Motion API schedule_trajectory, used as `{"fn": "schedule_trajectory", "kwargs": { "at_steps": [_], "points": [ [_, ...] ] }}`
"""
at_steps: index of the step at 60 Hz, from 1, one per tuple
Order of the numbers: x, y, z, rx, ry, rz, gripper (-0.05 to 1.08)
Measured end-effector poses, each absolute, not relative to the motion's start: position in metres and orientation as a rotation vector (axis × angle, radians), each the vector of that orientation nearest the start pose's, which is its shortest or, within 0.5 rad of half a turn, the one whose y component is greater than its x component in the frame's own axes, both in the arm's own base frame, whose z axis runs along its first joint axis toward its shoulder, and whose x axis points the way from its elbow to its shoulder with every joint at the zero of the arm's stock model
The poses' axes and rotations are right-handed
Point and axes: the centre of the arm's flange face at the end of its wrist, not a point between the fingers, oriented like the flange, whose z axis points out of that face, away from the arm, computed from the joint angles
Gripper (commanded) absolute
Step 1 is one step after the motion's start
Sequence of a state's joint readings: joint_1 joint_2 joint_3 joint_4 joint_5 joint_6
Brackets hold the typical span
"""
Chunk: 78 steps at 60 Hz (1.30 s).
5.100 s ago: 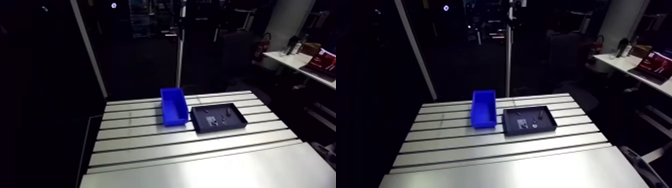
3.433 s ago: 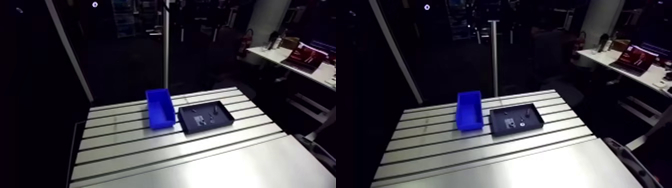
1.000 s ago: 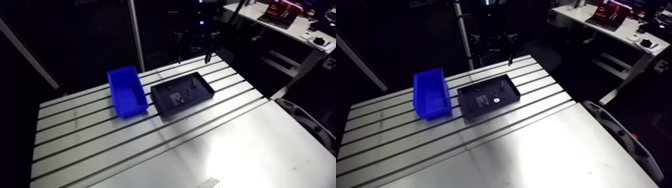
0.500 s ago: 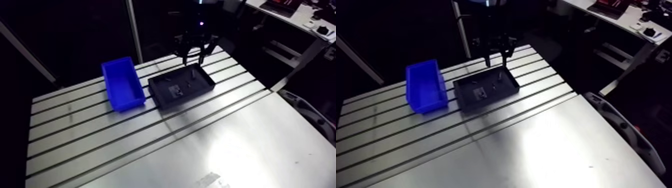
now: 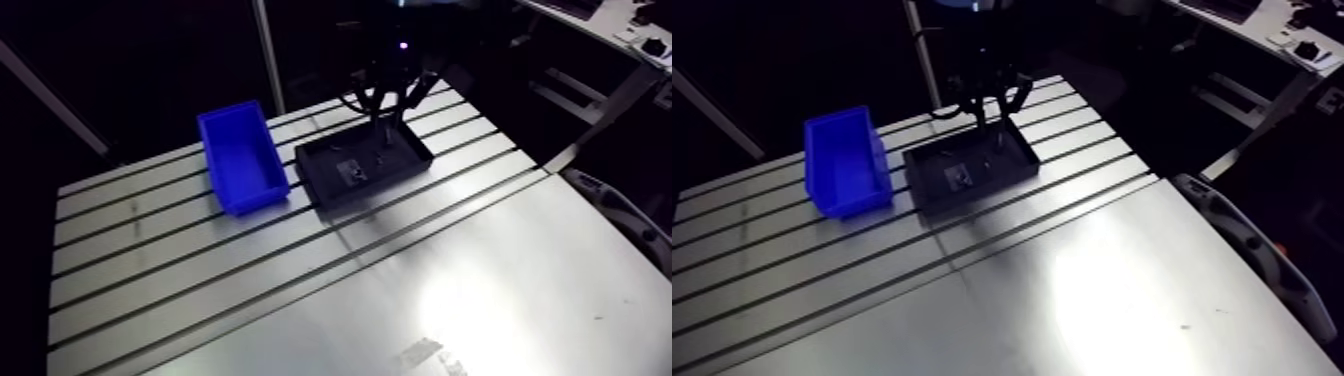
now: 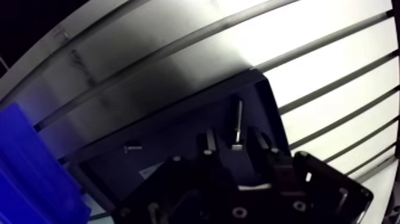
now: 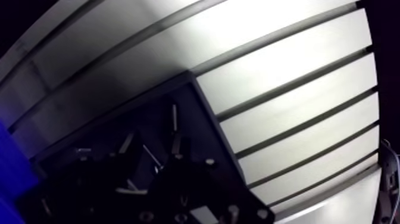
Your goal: Pick up the M10 bolt from the tray and put it into the blue bin.
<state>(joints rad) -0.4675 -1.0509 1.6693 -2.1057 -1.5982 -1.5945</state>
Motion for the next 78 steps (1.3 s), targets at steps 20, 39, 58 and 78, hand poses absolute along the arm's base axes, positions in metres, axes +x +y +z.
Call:
{"fn": "schedule_trajectory", "kwargs": {
  "at_steps": [20,39,58,78],
  "points": [
    [-0.612,0.166,0.19,0.676,2.973,0.011,0.6],
    [-0.609,0.169,0.187,0.679,2.971,0.011,0.6],
    [-0.608,0.17,0.178,0.675,2.961,0.009,0.6],
    [-0.608,0.17,0.174,0.674,2.955,0.008,0.64]
  ]
}}
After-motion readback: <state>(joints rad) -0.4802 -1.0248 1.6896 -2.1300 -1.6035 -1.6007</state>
